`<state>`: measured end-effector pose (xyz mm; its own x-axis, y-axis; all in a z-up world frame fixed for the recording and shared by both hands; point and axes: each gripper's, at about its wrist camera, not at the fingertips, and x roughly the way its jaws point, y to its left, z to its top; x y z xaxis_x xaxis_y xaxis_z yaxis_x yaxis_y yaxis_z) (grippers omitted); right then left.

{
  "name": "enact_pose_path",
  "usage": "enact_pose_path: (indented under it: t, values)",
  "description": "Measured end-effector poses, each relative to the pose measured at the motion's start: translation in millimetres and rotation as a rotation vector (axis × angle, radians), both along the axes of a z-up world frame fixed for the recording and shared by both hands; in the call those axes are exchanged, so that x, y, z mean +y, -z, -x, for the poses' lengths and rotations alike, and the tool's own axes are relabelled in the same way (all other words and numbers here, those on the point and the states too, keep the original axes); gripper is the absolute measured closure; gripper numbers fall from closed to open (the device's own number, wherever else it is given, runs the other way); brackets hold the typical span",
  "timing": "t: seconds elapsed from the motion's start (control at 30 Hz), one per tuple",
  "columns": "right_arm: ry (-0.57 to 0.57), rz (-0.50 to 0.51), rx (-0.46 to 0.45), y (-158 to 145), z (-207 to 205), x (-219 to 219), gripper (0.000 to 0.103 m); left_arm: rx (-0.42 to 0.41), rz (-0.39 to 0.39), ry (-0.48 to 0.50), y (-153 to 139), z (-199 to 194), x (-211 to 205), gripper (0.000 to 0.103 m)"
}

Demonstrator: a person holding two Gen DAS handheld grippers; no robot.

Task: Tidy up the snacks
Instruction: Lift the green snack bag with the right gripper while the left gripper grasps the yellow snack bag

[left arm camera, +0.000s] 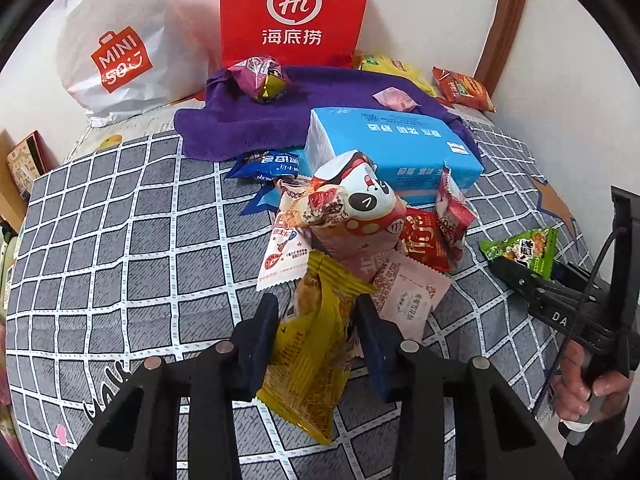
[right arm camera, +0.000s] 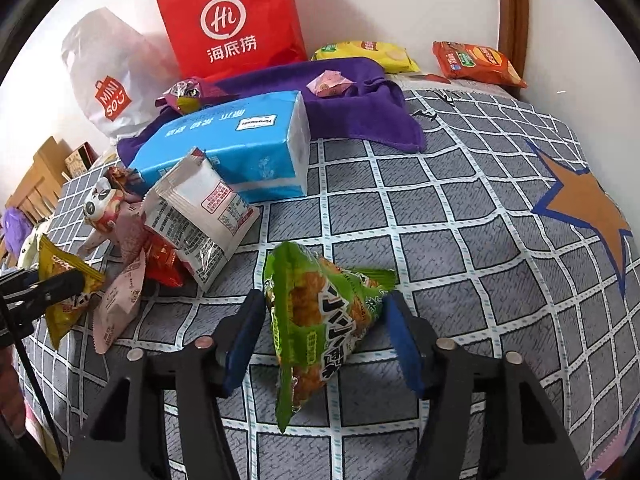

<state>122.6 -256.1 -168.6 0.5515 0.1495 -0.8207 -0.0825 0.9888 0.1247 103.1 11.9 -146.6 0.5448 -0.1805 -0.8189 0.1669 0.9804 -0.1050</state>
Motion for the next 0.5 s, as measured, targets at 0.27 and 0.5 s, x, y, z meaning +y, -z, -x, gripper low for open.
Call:
enact_pose_path:
  t: [0.27,0.5]
  values:
    - [-0.027,-0.012,-0.054,-28,1,1,0.055,-0.009,0.067,-0.003,-15,-2,7,0.066]
    - [-0.061,-0.029,-0.117,-60,1,7,0.057,-0.054,0.067,0.009,-42,-3,1,0.067]
